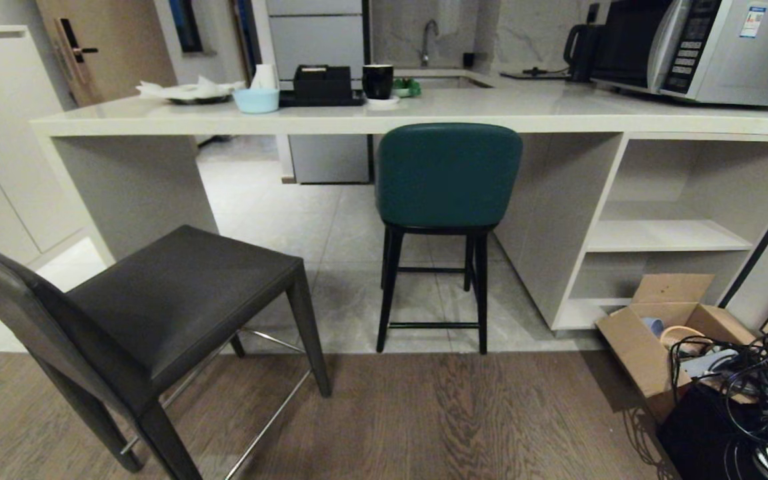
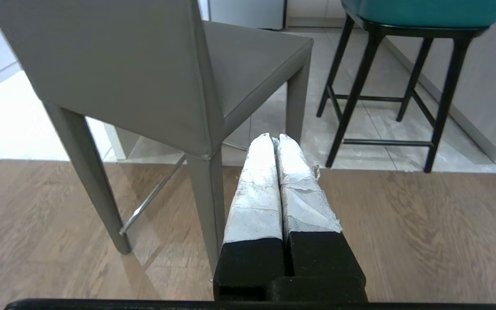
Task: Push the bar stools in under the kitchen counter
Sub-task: Push the gray chair back under the dining table
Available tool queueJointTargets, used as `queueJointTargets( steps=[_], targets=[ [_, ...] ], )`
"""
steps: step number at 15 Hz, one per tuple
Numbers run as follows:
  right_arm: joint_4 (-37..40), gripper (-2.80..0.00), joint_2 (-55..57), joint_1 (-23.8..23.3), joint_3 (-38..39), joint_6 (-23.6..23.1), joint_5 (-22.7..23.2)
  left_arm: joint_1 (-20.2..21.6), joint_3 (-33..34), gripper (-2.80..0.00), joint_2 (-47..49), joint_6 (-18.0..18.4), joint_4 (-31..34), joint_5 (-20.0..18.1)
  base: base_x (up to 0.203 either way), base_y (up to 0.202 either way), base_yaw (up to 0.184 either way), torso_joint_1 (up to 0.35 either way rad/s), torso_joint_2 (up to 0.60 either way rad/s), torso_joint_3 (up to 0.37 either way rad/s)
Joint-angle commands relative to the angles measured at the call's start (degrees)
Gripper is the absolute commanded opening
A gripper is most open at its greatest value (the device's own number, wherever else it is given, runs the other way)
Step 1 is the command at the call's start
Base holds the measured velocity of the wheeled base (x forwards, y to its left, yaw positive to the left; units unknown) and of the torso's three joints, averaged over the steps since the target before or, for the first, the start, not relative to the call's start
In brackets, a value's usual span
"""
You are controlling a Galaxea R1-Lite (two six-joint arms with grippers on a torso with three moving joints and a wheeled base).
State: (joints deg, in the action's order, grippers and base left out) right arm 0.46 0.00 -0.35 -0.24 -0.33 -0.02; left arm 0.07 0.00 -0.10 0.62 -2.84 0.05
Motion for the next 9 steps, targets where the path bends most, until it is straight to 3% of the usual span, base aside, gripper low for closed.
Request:
queueJointTargets(
  steps=[1, 9],
  targets=[
    [0.0, -2.80, 0.0, 0.0, 0.0, 0.0, 0.0, 0.0, 1.1, -2.80, 0.0, 0.0, -0.1, 0.0, 0.000, 0.000, 0.000, 0.000, 0.00, 0.000],
    [0.0, -2.80, 0.0, 0.0, 0.0, 0.0, -0.1, 0.0, 1.1, -2.80, 0.1, -0.1, -0.1, 0.0, 0.000, 0.000, 0.000, 0.000, 0.00, 0.000]
  ],
)
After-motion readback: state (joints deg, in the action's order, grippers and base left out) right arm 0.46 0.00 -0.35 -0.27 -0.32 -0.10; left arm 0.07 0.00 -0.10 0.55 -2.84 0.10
